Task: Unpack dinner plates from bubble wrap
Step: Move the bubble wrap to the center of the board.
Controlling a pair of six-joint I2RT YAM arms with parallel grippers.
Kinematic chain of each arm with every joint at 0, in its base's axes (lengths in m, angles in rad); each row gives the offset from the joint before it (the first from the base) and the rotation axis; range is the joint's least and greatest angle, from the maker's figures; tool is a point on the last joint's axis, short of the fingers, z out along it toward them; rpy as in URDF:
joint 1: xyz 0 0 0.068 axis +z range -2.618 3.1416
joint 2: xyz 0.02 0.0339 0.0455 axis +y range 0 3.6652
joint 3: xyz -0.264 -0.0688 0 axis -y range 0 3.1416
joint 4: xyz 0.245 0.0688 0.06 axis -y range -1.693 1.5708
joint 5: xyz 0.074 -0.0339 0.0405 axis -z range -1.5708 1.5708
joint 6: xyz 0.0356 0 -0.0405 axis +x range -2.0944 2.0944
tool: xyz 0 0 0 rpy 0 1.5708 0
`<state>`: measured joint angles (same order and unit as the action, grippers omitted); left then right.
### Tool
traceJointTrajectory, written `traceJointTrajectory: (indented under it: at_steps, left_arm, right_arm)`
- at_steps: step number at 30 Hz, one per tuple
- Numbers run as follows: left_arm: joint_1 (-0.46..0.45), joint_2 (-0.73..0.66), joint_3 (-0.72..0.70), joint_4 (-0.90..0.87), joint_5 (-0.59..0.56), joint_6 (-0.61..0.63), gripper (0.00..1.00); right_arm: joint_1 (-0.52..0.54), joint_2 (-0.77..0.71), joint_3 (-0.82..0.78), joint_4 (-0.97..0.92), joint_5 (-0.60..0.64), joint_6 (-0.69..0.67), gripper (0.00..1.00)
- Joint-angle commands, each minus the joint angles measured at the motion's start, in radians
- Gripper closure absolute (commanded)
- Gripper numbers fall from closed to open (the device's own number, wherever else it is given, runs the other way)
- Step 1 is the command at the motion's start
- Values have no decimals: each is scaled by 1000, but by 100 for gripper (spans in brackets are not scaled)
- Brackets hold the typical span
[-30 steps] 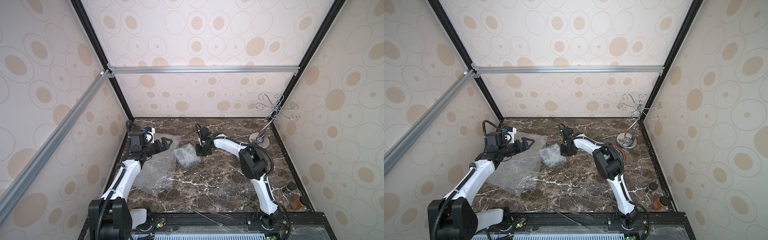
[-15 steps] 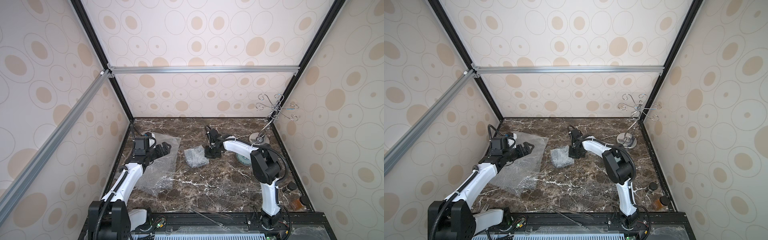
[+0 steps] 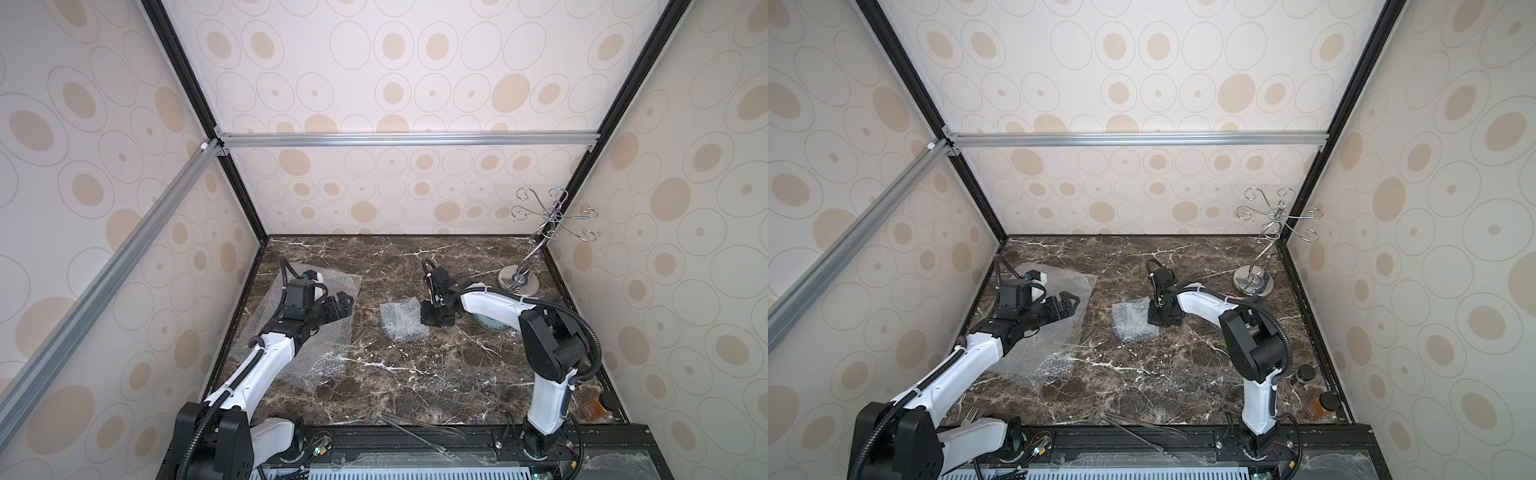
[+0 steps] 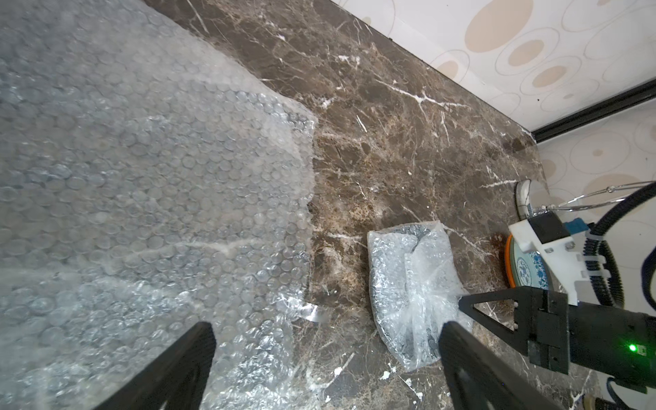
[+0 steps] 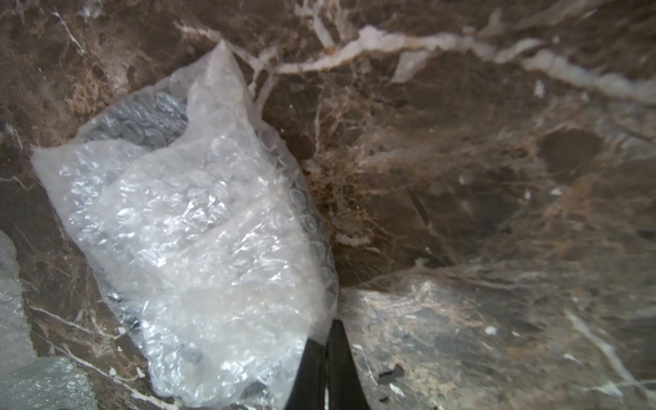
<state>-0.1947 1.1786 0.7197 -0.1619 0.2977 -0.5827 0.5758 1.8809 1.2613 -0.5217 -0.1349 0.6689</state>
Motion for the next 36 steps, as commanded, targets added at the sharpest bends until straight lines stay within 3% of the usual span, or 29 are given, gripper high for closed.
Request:
traceJointTrajectory:
  at_steps: [1,10,16,23,30,36]
  left_arm:
    - [-56,14,27,-7,-65,-48,1]
    - [-165,65,27,19,-85,-144,1]
    - [-235,105,16,58,-107,-174,1]
    - [-314,127,-12,106,-141,-236,1]
    - [-358,140,-52,150,-139,-294,1]
    - [-418,183,-40,162,-170,-327,1]
  right_arm:
    - [-2,-62,-48,18,27,9,95]
    - [-2,-162,-166,62,48,13,92]
    - [-2,-215,-213,64,59,12,85]
    - [-2,-241,-215,26,68,-33,71]
    - [-2,-305,-198,1,65,-123,47]
    - [30,-319,-137,-77,57,-180,40]
